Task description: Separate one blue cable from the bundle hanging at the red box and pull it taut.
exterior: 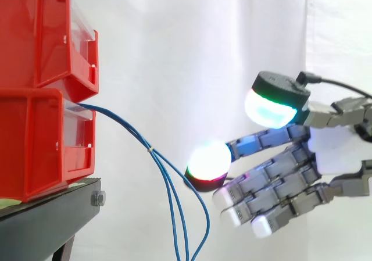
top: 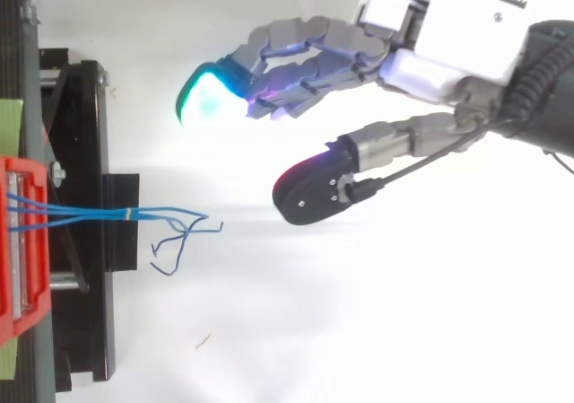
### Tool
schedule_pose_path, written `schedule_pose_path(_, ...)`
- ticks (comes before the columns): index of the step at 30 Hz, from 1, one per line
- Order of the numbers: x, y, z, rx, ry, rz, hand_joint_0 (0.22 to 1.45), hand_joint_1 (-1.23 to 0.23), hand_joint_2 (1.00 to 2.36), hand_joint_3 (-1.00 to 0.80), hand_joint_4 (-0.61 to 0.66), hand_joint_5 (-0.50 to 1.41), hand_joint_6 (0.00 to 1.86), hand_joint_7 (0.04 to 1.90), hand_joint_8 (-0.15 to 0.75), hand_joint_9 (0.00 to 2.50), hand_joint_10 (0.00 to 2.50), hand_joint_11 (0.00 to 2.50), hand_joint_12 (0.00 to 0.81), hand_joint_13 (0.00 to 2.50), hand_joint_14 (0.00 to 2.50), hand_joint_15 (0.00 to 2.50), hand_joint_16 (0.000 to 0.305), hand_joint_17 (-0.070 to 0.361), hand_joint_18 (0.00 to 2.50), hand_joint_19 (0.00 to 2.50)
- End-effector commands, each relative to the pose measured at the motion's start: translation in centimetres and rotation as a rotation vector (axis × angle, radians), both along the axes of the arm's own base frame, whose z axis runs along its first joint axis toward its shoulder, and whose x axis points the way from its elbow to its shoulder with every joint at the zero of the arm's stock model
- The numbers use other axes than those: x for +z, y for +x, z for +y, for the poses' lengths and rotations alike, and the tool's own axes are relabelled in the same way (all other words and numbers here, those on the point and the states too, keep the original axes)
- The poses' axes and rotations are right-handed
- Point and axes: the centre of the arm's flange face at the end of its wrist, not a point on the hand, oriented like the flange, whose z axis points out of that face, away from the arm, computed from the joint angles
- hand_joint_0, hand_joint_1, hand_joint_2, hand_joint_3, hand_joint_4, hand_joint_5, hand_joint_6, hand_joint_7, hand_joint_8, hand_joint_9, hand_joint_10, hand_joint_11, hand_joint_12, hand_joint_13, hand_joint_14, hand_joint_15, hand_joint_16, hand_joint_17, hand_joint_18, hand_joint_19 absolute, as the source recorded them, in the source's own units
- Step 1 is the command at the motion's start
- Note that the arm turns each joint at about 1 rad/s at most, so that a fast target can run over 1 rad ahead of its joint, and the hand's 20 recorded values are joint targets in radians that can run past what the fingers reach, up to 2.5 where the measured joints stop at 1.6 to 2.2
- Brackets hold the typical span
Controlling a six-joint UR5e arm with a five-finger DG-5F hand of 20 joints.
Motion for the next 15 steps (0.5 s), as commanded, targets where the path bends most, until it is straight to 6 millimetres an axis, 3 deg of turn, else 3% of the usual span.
schedule_pose_path(1, -1.0, 1.4, 0.2, 0.001, 0.022, -0.006, 0.55, -0.67, 1.0, -0.5, 0.17, -0.21, 0.5, 0.77, 0.282, 0.56, 0.01, 0.36, 0.371, 0.55, 0.01, 0.23, 0.045, 0.101, 0.53, 0.5)
schedule_pose_path(6, -1.8, 3.4, 0.8, 0.033, 0.044, -0.009, 0.55, -0.66, 1.0, -0.5, 0.17, -0.2, 0.5, 0.77, 0.284, 0.57, 0.01, 0.35, 0.371, 0.54, 0.01, 0.22, 0.045, 0.101, 0.53, 0.49)
schedule_pose_path(13, -1.7, 4.0, 1.4, 0.057, 0.048, -0.047, 0.55, -0.66, 1.0, -0.5, 0.2, -0.19, 0.5, 0.77, 0.284, 0.57, 0.01, 0.36, 0.37, 0.54, 0.01, 0.22, 0.045, 0.101, 0.52, 0.49)
schedule_pose_path(15, -2.6, 4.3, 1.6, 0.067, 0.053, -0.046, 0.55, -0.66, 1.0, -0.5, 0.21, -0.19, 0.5, 0.77, 0.283, 0.58, 0.01, 0.36, 0.369, 0.54, 0.01, 0.22, 0.045, 0.101, 0.52, 0.49)
